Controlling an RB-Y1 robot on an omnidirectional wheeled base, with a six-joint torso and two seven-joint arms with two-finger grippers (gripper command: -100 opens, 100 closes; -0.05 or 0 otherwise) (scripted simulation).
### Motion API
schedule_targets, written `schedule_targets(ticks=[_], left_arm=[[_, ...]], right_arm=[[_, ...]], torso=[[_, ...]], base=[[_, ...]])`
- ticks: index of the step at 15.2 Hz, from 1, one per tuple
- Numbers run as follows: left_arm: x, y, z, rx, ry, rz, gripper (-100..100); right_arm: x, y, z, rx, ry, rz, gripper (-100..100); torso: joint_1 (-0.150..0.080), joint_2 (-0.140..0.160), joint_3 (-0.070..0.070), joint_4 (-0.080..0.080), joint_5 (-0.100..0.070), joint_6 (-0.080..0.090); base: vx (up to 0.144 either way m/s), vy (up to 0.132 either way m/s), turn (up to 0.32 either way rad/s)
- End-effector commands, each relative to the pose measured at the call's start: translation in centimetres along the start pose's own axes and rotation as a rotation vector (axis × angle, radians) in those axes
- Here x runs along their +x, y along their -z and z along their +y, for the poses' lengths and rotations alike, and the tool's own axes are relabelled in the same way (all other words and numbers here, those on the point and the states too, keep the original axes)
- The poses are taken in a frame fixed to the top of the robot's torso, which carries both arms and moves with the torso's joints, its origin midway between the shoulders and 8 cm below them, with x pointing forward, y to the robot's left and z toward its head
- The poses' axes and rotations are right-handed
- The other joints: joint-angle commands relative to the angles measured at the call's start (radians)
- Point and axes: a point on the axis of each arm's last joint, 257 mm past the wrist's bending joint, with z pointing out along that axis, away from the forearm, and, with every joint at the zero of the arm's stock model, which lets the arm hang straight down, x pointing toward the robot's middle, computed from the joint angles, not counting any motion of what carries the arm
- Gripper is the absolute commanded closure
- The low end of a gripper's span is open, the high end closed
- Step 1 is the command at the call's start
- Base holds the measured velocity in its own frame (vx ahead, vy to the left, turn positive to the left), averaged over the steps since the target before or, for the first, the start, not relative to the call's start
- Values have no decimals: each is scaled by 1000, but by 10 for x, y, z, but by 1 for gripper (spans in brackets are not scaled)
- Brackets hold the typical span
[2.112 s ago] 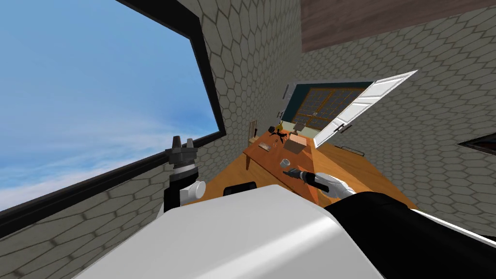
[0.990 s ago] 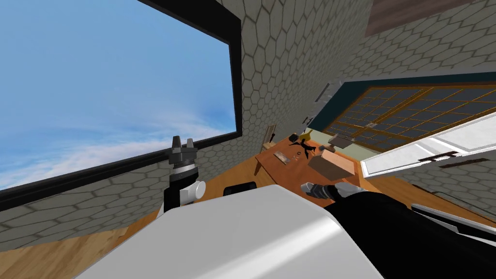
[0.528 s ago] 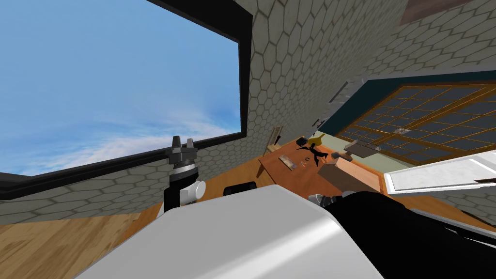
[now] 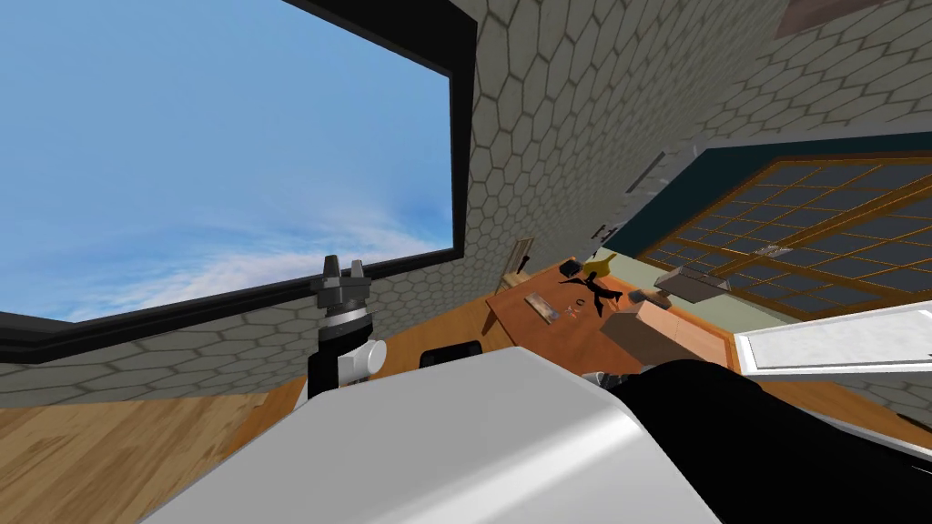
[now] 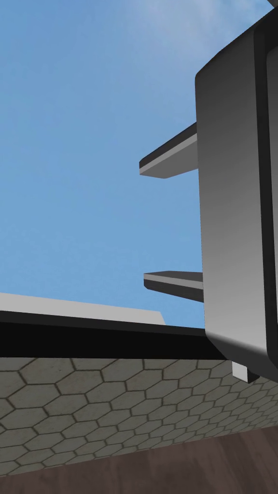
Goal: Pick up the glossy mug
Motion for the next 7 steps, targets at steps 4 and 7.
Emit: schedule_targets(ticks=[4,7], left_arm=[[0,0,0,0,0,0,0],[0,0,0,0,0,0,0]], right_arm=[[-3,10,-9,1,9,0,100],[-6,12,-11,2,11,0,100]], torso=[[-1,0,0,0,0,-1],[4,1,0,0,2,-1]], base=[[-1,7,-19],[-7,54,-77]])
